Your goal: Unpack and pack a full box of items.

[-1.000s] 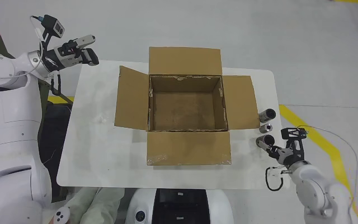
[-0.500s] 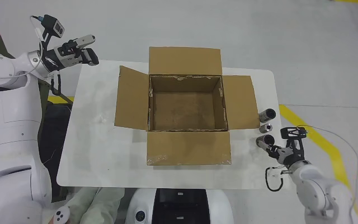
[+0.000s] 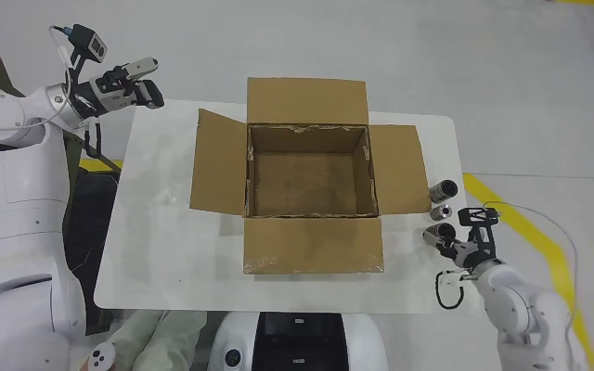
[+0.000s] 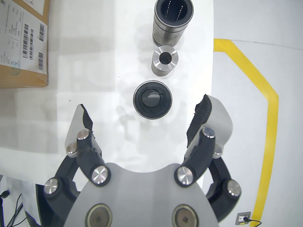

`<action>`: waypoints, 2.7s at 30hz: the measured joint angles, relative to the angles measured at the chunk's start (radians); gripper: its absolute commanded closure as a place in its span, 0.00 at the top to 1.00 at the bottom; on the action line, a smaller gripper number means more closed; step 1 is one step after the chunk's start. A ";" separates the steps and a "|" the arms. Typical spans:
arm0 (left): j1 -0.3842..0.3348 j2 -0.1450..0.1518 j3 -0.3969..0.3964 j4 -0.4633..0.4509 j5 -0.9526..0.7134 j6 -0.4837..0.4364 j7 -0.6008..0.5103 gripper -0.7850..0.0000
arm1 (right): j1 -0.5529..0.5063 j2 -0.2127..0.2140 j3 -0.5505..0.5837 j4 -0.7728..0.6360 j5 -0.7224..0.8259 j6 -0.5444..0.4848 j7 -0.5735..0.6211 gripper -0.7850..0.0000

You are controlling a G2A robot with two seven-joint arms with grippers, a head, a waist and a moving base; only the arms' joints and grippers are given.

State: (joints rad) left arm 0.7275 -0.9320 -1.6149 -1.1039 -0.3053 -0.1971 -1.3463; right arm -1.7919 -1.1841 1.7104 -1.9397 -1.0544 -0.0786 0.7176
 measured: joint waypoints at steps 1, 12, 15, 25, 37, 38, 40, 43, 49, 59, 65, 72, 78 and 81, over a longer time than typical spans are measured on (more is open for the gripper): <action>0.000 0.000 0.000 0.000 0.000 0.000 0.000 1.00 | 0.011 0.000 -0.004 0.016 0.007 -0.006 0.001 1.00; 0.000 0.000 0.000 0.000 0.000 0.000 0.000 1.00 | 0.070 0.003 -0.021 0.117 0.032 -0.021 -0.001 1.00; 0.000 0.000 0.000 0.000 0.000 0.000 0.000 1.00 | 0.080 0.004 -0.026 0.135 0.035 -0.023 -0.003 0.95; 0.000 0.000 0.000 0.000 0.000 0.000 0.000 1.00 | 0.102 0.005 -0.049 0.156 0.023 -0.007 0.001 0.80; 0.000 0.000 0.000 0.000 0.000 0.000 0.000 1.00 | 0.105 0.008 -0.062 0.151 0.001 0.015 0.006 0.38; 0.000 0.000 0.000 0.000 0.000 0.000 0.000 1.00 | 0.104 0.008 -0.062 0.149 0.000 0.016 0.006 0.33; 0.000 0.000 0.000 0.000 0.000 0.000 0.000 1.00 | 0.102 0.009 -0.063 0.142 -0.003 0.018 0.006 0.14; 0.000 0.000 0.000 0.000 0.000 0.000 0.000 1.00 | 0.093 0.010 -0.061 0.127 -0.009 0.020 0.004 0.00; 0.000 0.000 0.000 0.000 0.000 0.000 0.000 1.00 | 0.066 0.011 -0.059 0.086 -0.023 0.017 -0.008 0.00; 0.000 0.000 0.000 0.000 0.000 0.000 0.000 1.00 | 0.001 0.015 -0.030 -0.012 -0.029 0.005 -0.034 0.00; 0.000 0.000 0.000 0.000 0.000 0.000 0.000 1.00 | -0.030 0.014 -0.013 -0.063 -0.031 0.022 -0.060 0.00; 0.000 0.000 0.000 0.000 0.000 0.000 0.000 1.00 | -0.055 0.015 0.013 -0.118 -0.043 0.042 -0.080 0.00; 0.000 0.000 0.000 0.000 0.000 0.000 0.000 1.00 | -0.079 0.012 0.041 -0.166 -0.042 0.073 -0.125 0.00; 0.000 0.000 0.000 0.000 0.000 0.000 0.000 1.00 | -0.084 0.012 0.042 -0.183 -0.061 0.078 -0.144 0.00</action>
State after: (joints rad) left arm 0.7275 -0.9320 -1.6149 -1.1039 -0.3053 -0.1971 -1.3463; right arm -1.8760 -1.1723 1.7521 -2.1222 -1.1155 -0.0002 0.5738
